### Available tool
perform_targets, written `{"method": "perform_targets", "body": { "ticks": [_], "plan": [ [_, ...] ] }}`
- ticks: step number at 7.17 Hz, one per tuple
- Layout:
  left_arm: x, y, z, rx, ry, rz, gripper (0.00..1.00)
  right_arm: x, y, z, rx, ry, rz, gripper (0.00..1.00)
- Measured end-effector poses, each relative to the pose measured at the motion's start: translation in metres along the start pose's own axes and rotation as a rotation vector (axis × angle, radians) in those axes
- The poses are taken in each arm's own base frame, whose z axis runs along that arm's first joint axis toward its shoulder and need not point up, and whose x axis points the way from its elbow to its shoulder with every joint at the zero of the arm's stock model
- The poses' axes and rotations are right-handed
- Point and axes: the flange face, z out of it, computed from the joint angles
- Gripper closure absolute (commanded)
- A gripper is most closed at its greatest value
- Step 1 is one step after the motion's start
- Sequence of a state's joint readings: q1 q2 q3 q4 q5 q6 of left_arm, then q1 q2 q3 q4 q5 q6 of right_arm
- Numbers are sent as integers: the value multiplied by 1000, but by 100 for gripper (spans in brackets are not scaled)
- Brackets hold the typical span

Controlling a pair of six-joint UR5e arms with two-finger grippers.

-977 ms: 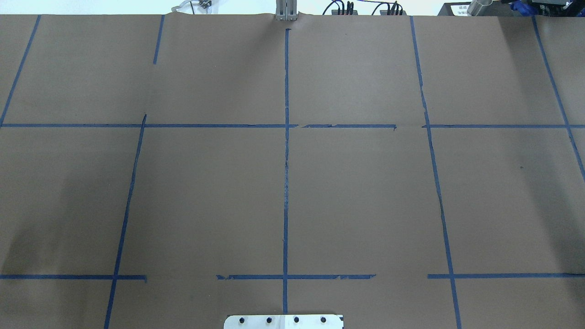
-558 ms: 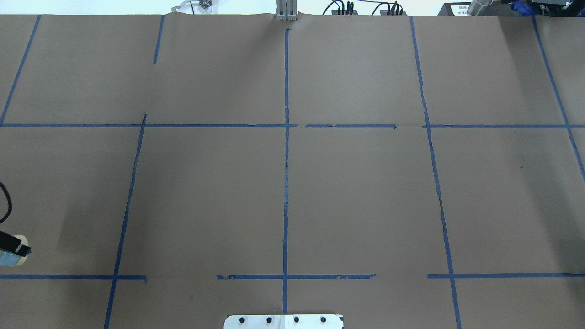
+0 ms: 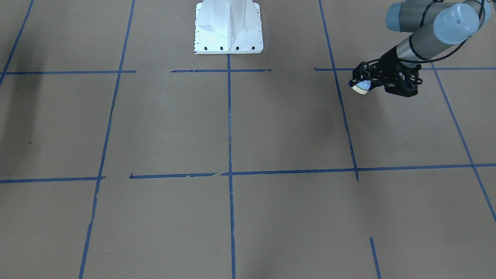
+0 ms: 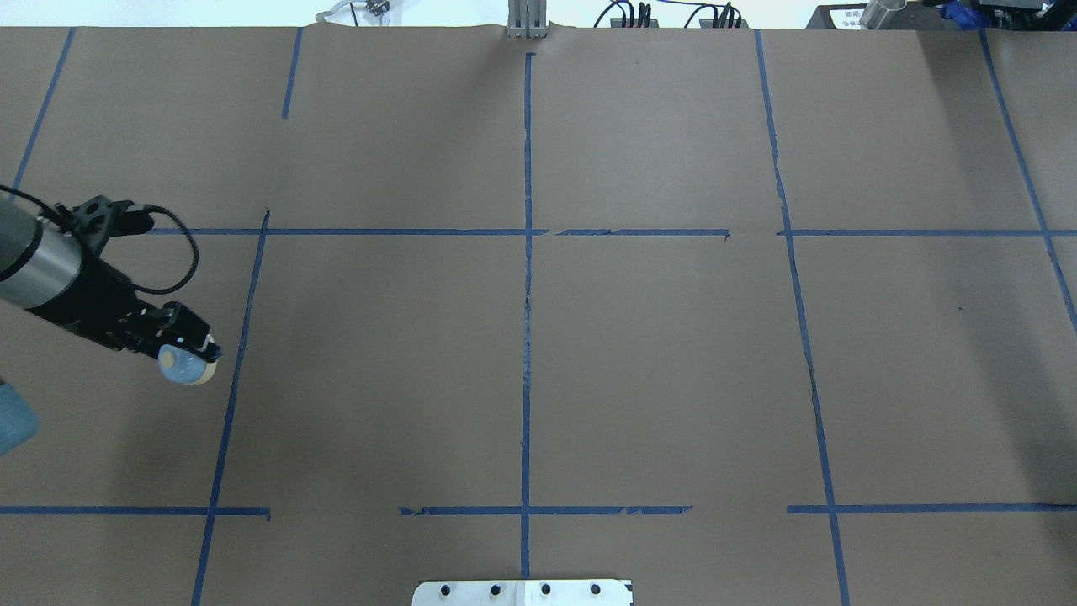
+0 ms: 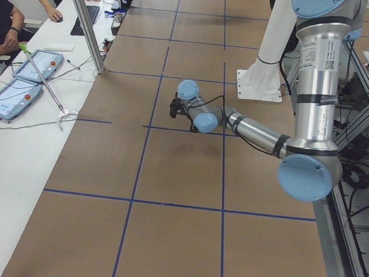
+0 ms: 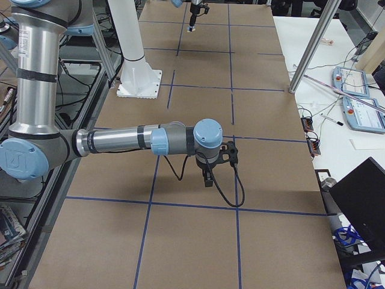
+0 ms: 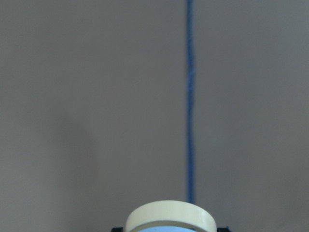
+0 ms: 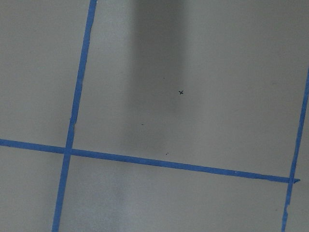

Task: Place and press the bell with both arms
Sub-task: 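Carry the blue bell with the left gripper toward the table center, then lower the bell onto the grid center, release, and withdraw the left gripper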

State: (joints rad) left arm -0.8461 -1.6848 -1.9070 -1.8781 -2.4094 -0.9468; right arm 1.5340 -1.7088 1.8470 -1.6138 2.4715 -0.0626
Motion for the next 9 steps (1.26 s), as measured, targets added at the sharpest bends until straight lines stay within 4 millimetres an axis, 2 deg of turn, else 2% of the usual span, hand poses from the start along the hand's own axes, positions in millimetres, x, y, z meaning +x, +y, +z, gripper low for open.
{"method": "perform_targets", "body": {
  "ticks": [1, 2, 4, 6, 7, 8, 9],
  "plan": [
    [57, -21, 1, -10, -1, -16, 91, 0, 0, 0, -1, -1, -1, 0],
    [116, -38, 16, -13, -11, -45, 90, -1, 0, 1, -2, -1, -3, 0],
    [214, -66, 67, 16, -59, -98, 81, -5, -2, 5, -11, -2, -12, 0],
    [289, -102, 103, 32, -97, -139, 81, -9, -3, 8, -18, -4, -20, 0],
    [322, -113, 121, 43, -121, -157, 81, -11, -4, 9, -20, -4, -24, 0],
    [346, -119, 138, 65, -151, -167, 80, -12, -5, 10, -22, -5, -28, 0],
    [358, -123, 151, 78, -176, -175, 80, -13, -5, 11, -24, -5, -31, 0]
  ]
}}
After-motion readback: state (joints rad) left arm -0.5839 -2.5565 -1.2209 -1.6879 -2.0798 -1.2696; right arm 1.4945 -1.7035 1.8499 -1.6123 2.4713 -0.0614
